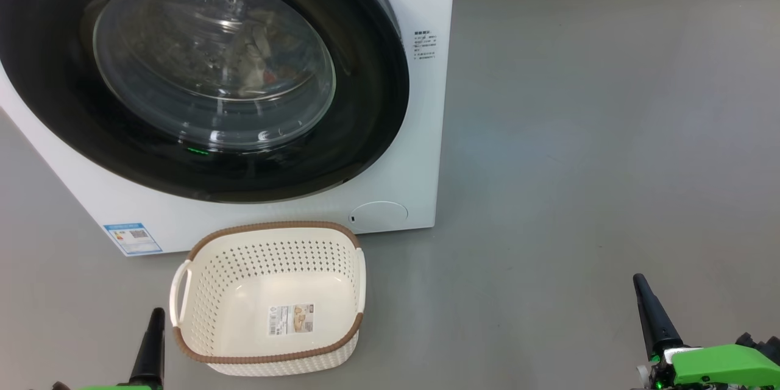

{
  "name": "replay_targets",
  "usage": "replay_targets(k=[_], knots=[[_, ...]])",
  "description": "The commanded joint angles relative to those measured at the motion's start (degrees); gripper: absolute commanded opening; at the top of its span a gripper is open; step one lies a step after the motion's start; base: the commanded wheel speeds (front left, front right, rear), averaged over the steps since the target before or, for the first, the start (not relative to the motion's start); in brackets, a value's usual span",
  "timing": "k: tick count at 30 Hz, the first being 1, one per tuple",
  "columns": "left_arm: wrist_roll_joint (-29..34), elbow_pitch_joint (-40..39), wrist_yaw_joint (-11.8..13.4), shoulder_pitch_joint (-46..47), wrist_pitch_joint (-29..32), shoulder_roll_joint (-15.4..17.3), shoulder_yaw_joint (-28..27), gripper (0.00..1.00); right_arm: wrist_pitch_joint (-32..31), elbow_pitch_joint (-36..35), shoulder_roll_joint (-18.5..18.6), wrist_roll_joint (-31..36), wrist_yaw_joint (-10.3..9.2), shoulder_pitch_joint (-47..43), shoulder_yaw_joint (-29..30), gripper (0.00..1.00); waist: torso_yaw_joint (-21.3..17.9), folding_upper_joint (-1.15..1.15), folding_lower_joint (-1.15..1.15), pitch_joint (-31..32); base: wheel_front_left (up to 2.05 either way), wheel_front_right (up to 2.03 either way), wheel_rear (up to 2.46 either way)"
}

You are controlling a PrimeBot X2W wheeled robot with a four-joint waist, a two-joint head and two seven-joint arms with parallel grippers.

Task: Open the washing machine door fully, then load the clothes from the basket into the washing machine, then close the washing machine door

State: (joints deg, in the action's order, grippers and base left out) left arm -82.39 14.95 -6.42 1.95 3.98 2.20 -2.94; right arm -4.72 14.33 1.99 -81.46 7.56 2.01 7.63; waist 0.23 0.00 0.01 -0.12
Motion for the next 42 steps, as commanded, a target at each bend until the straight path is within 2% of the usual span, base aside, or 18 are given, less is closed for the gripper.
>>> replay_targets(k=[1, 14, 42], knots=[[-1.9, -1.0, -0.9, 3.0, 0.6, 0.8, -2.1, 0.0, -0.6, -1.2, 0.8, -2.1, -0.06, 2.9, -1.1, 0.0, 0.0, 0.0, -0.01, 0.0, 0.0, 0.0, 0.0], [-9.7, -0.9, -1.1, 4.3, 2.5, 0.7, -3.6, 0.0, -1.8, -0.3, 0.9, -10.7, -0.08, 4.2, -1.1, 0.0, -0.2, 0.0, -0.01, -0.1, 0.0, 0.0, 0.0], [-9.7, -0.9, -1.1, 4.3, 2.5, 0.7, -3.6, 0.0, -1.8, -0.3, 0.9, -10.7, -0.08, 4.2, -1.1, 0.0, -0.2, 0.0, -0.01, -0.1, 0.0, 0.0, 0.0]])
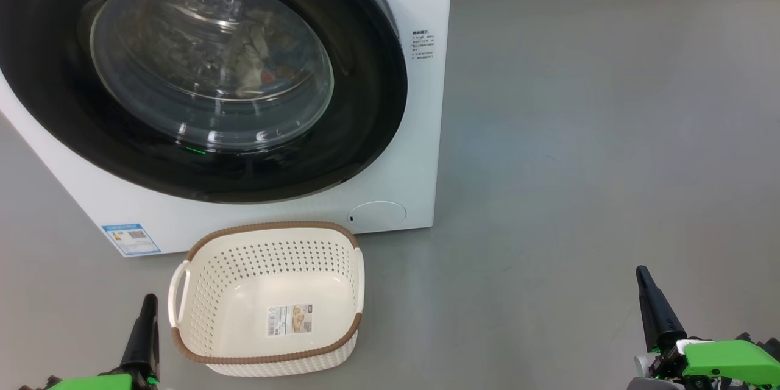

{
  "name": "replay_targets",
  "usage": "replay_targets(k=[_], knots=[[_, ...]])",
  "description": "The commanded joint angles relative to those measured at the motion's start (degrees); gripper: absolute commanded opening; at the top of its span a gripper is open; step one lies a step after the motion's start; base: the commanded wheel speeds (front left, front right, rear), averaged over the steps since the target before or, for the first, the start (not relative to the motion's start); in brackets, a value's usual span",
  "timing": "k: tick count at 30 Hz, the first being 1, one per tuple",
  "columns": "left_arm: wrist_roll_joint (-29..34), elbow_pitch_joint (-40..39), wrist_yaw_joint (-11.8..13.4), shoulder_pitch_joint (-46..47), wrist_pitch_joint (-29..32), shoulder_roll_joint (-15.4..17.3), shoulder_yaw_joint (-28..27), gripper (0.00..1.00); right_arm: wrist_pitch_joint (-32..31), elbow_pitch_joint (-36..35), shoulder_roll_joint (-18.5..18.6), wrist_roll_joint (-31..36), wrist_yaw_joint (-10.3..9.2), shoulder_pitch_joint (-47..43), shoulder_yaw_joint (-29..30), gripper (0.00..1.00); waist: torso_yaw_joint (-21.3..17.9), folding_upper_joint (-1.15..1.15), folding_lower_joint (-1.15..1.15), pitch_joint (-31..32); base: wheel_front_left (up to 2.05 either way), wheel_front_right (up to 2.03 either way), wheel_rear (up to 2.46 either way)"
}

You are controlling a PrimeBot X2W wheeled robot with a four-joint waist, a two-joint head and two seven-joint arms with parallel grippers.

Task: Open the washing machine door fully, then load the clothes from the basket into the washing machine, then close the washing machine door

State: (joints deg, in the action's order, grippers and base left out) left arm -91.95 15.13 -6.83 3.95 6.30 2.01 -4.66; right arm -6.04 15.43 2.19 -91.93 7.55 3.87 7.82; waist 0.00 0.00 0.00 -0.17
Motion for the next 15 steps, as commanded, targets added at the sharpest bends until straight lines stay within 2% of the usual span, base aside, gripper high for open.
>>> replay_targets(k=[1, 15], knots=[[-0.2, -1.1, -0.7, 2.3, 0.2, 0.9, -1.9, 0.0, -0.5, -1.4, 0.7, -0.2, -0.06, 2.3, -1.3, 0.0, 0.0, 0.0, 0.0, 0.0, 0.0, 0.0, 0.0], [-0.2, -1.1, -0.7, 2.3, 0.2, 0.9, -1.9, 0.0, -0.5, -1.4, 0.7, -0.2, -0.06, 2.3, -1.3, 0.0, 0.0, 0.0, 0.0, 0.0, 0.0, 0.0, 0.0]])
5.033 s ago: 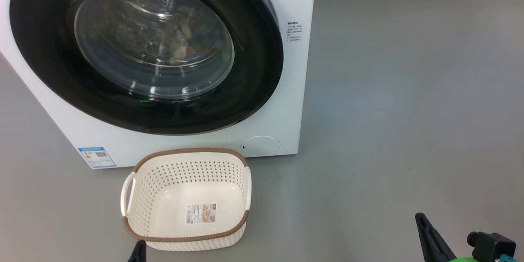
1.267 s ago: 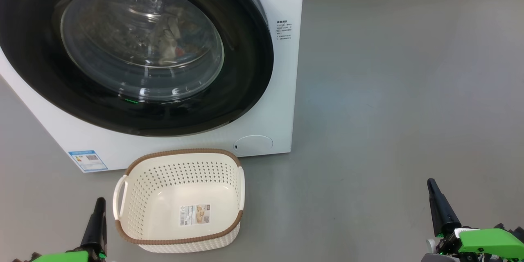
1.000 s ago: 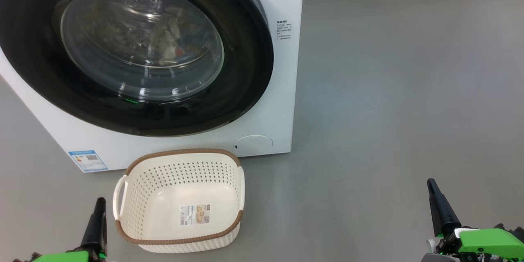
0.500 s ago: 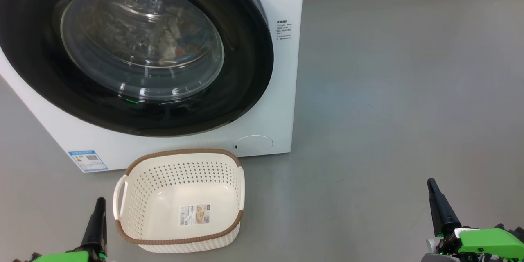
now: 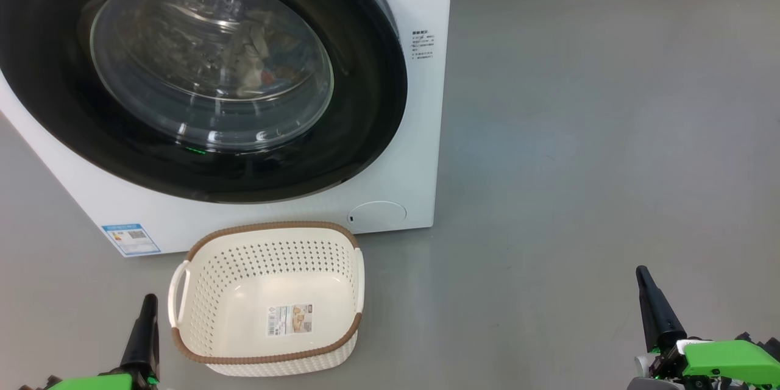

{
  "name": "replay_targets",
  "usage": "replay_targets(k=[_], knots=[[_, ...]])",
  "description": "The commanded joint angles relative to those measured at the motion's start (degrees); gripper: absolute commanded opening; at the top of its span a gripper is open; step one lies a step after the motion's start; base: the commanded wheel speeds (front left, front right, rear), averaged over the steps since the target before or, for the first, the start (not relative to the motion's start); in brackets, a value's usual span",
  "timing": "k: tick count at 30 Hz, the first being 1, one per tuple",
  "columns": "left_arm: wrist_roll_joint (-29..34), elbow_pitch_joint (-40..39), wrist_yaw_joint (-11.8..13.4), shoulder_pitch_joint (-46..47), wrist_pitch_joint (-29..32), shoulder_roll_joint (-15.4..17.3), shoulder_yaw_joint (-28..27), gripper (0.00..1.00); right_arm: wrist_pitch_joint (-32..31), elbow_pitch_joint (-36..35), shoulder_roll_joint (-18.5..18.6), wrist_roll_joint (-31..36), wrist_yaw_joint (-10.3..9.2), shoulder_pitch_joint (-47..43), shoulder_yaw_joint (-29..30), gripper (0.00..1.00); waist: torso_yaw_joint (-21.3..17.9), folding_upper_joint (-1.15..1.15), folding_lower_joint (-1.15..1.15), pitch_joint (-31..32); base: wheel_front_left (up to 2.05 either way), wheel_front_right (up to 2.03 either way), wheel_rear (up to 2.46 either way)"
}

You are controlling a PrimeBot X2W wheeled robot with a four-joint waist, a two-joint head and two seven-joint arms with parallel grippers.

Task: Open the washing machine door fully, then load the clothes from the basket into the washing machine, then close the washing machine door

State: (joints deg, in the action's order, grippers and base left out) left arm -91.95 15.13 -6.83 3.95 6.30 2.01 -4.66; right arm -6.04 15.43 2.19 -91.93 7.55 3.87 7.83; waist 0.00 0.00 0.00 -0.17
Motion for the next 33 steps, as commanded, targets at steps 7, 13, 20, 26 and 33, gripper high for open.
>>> replay_targets(k=[7, 13, 20, 26, 33], knots=[[-0.2, -1.1, -0.7, 2.3, 0.2, 0.9, -1.9, 0.0, -0.5, -1.4, 0.7, -0.2, -0.06, 2.3, -1.3, 0.0, 0.0, 0.0, 0.0, 0.0, 0.0, 0.0, 0.0], [-0.2, -1.1, -0.7, 2.3, 0.2, 0.9, -1.9, 0.0, -0.5, -1.4, 0.7, -0.2, -0.06, 2.3, -1.3, 0.0, 0.0, 0.0, 0.0, 0.0, 0.0, 0.0, 0.0], [-0.2, -1.1, -0.7, 2.3, 0.2, 0.9, -1.9, 0.0, -0.5, -1.4, 0.7, -0.2, -0.06, 2.3, -1.3, 0.0, 0.0, 0.0, 0.0, 0.0, 0.0, 0.0, 0.0], [-0.2, -1.1, -0.7, 2.3, 0.2, 0.9, -1.9, 0.0, -0.5, -1.4, 0.7, -0.2, -0.06, 2.3, -1.3, 0.0, 0.0, 0.0, 0.0, 0.0, 0.0, 0.0, 0.0], [-0.2, -1.1, -0.7, 2.3, 0.2, 0.9, -1.9, 0.0, -0.4, -1.4, 0.7, -0.2, -0.06, 2.3, -1.3, 0.0, 0.0, 0.0, 0.0, 0.0, 0.0, 0.0, 0.0]])
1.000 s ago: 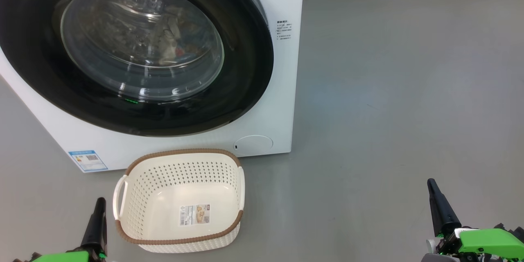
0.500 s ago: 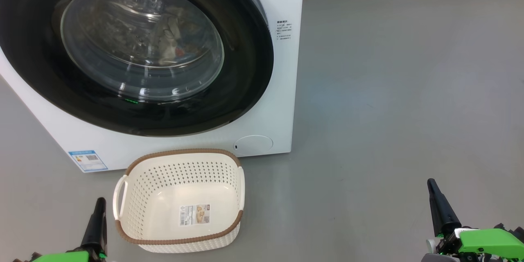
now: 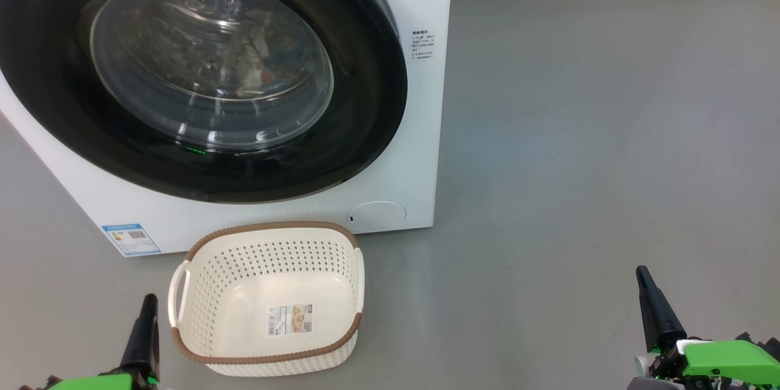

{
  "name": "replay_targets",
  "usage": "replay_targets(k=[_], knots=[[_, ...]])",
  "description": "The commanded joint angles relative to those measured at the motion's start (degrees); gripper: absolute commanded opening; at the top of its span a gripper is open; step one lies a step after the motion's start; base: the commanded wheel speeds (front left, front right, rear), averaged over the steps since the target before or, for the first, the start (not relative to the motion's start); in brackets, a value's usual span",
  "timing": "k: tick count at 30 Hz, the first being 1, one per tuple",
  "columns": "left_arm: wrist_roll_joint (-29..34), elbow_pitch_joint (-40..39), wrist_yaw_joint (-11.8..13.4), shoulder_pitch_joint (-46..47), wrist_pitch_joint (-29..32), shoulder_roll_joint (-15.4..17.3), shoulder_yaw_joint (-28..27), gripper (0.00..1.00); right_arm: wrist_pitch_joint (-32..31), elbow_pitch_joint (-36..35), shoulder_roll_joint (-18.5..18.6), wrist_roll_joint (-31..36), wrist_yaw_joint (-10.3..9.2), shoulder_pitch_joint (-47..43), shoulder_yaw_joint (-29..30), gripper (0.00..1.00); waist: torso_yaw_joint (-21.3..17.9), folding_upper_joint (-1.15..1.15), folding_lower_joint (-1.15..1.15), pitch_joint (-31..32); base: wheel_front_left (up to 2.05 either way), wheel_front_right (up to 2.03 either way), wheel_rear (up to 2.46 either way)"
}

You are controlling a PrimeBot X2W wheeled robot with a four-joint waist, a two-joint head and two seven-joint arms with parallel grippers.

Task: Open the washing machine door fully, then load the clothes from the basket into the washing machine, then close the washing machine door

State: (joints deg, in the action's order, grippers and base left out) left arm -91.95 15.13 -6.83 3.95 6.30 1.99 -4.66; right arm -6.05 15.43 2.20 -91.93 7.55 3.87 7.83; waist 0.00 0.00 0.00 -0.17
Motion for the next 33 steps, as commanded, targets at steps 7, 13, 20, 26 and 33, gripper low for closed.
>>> replay_targets(k=[7, 13, 20, 26, 33], knots=[[-0.2, -1.1, -0.7, 2.3, 0.2, 0.9, -1.9, 0.0, -0.4, -1.4, 0.7, -0.2, -0.06, 2.3, -1.3, 0.0, 0.0, 0.0, 0.0, 0.0, 0.0, 0.0, 0.0], [-0.2, -1.1, -0.7, 2.2, 0.2, 0.9, -1.9, 0.0, -0.4, -1.4, 0.7, -0.2, -0.06, 2.3, -1.3, 0.0, 0.0, 0.0, 0.0, 0.0, 0.0, 0.0, 0.0], [-0.2, -1.1, -0.7, 2.2, 0.2, 0.9, -1.9, 0.0, -0.4, -1.4, 0.7, -0.2, -0.06, 2.3, -1.3, 0.0, 0.0, 0.0, 0.0, 0.0, 0.0, 0.0, 0.0], [-0.2, -1.1, -0.7, 2.2, 0.2, 0.9, -1.9, 0.0, -0.4, -1.4, 0.7, -0.2, -0.06, 2.3, -1.3, 0.0, 0.0, 0.0, 0.0, 0.0, 0.0, 0.0, 0.0], [-0.2, -1.1, -0.7, 2.2, 0.2, 0.9, -1.9, 0.0, -0.4, -1.4, 0.7, -0.2, -0.06, 2.3, -1.3, 0.0, 0.0, 0.0, 0.0, 0.0, 0.0, 0.0, 0.0]])
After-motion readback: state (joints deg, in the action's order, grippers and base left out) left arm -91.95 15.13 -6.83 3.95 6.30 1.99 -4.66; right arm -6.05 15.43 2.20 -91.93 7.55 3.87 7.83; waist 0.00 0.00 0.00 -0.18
